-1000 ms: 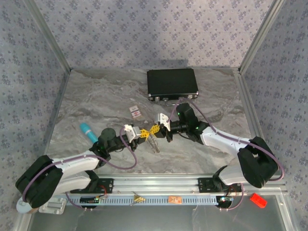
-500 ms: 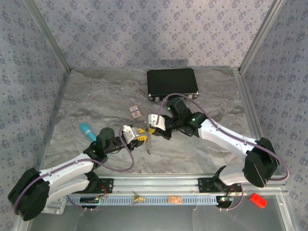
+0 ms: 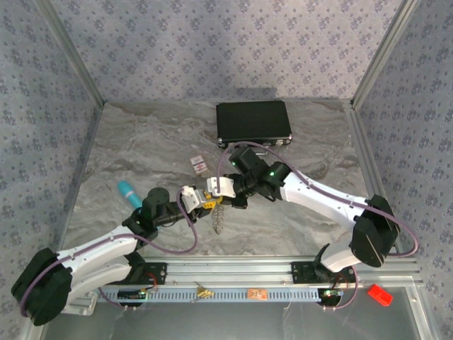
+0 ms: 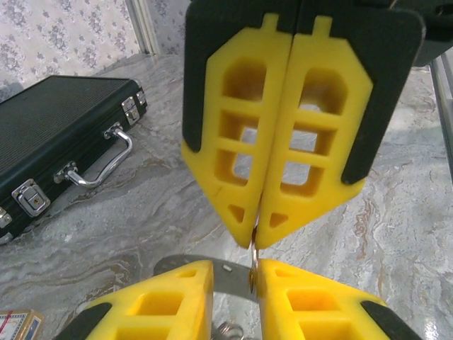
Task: Put the keys on the keyring
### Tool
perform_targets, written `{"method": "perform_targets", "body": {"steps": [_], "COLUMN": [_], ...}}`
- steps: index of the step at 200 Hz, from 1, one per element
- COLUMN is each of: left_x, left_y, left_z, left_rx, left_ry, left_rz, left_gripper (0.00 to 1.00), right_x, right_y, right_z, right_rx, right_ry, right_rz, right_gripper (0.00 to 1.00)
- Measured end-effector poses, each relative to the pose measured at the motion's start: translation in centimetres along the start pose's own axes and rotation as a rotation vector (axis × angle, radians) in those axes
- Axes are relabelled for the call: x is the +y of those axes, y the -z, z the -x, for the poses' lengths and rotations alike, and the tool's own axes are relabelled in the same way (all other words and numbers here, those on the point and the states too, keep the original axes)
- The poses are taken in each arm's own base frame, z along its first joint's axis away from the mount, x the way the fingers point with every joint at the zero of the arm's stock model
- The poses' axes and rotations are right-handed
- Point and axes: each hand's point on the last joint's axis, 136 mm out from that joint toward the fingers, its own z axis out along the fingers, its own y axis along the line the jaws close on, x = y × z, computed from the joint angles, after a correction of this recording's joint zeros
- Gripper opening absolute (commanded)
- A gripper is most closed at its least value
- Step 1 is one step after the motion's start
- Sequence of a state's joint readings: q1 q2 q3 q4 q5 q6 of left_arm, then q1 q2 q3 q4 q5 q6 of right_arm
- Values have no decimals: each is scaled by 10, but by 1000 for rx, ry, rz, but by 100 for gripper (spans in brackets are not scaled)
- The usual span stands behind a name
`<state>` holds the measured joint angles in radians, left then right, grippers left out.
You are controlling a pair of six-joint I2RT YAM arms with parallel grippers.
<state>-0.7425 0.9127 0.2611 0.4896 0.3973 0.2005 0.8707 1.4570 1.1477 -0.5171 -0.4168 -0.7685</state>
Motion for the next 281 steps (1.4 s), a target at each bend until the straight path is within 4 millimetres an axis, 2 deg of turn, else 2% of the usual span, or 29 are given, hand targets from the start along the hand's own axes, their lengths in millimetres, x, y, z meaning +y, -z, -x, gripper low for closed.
{"method": "perform_targets", "body": {"steps": [38,46,57,63,90,117,182,260,281], "left_x": [-3,-4,-4,-4,-5,-6,-7,-8,-8], "left_y": [-2,-2,-3,-3,-3,-3,-3,-3,-3], "left_z": [-1,-1,-1,0,0,0,0,1,0], "left_rx": [5,5,5,4,3,3,1,-2,2], "left_ry": [-10,-20,-17,-18,-24,-31,-39,-43,-41], "left_rz": [-21,-24,-25,-25,-31,-36,-43,-52,-49], "left_gripper": [1,0,0,0,0,0,0,0,0], "right_x": [0,0,-2,-2,-2,-5,2,3,3], "right_y": [0,0,0,0,9,11,2,-7,-8], "right_z": [1,1,0,0,-14,-31,-14,-7,-8], "right_rx": [0,-2,-9,-21,-101,-129,-187,-185,-175], "right_ry": [2,1,-10,-18,-73,-125,-92,-82,-88], "right_rz": [0,1,-1,-2,-7,-15,27,53,60], "right_gripper": [0,0,18,23,28,27,25,12,3]}}
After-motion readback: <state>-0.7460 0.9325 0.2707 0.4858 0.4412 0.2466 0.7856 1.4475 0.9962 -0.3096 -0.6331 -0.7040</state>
